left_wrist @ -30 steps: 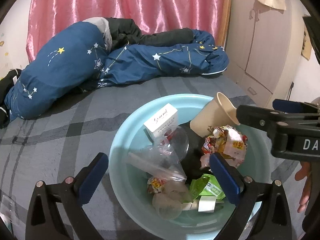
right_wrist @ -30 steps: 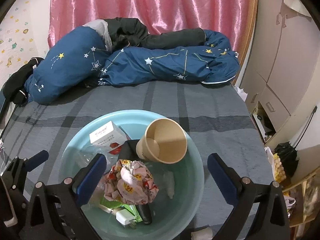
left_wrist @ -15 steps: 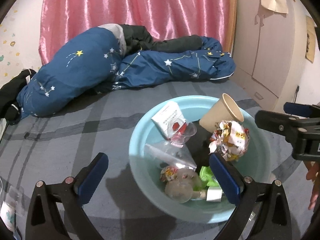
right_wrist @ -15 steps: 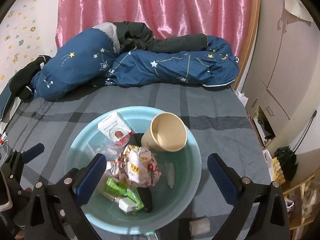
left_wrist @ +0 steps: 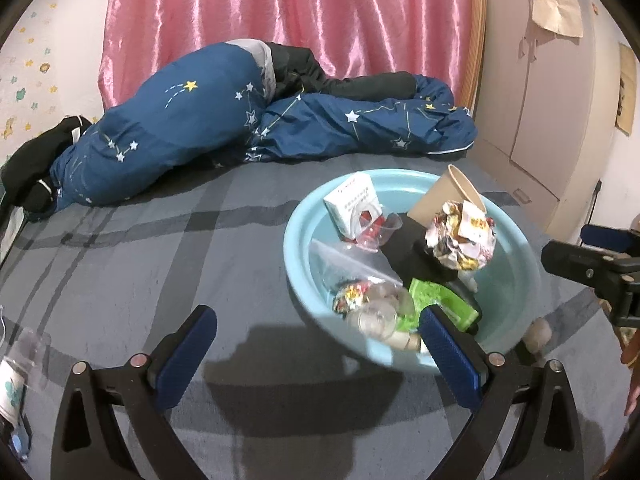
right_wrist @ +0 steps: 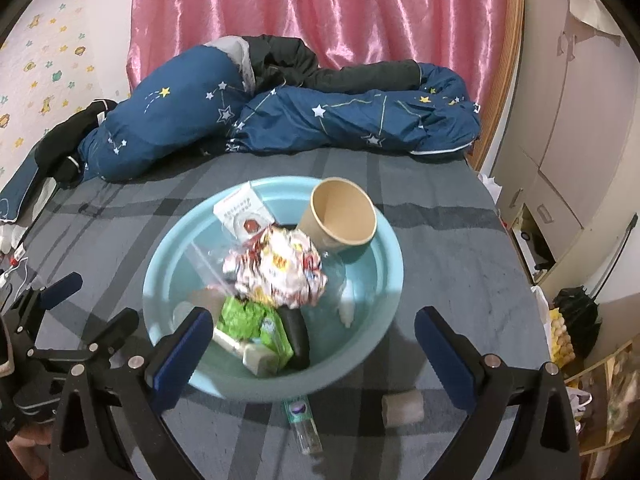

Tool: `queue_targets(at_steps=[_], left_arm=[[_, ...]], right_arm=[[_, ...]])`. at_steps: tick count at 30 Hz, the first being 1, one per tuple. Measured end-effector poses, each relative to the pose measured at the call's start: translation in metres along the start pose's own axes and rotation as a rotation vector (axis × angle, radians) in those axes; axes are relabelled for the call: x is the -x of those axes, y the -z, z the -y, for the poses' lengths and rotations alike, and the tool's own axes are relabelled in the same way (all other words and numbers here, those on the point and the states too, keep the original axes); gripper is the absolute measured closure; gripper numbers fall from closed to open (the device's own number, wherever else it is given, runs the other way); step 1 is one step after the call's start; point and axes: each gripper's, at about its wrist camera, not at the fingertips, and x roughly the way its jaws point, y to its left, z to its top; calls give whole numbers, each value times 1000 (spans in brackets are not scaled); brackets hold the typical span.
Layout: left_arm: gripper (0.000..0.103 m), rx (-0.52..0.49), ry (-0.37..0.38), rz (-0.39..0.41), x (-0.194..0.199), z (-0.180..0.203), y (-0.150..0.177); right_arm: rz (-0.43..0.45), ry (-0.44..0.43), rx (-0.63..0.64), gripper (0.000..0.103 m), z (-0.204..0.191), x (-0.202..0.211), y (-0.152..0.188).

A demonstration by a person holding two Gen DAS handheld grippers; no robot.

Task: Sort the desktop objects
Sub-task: 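Withdraw both open tools from the basin toward the remaining items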

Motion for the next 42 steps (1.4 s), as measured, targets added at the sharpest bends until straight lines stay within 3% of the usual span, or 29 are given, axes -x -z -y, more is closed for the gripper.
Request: queue_targets(at_steps=[16,27,31,42], left_arm=[[0,15,17,-42,3,-21,62],[0,65,8,-133,-29,-43,117],[0,71,18,-151,-42,-44,128],[0,52,-1,-155,-48,-40,134]], right_arm=[[3,44,-32,0,43,8,68],[-92,146,-54,0,88,-35,136],[-124,159,-66,0,99,-54,154],[-60,158,-68,0,100,-60,168]])
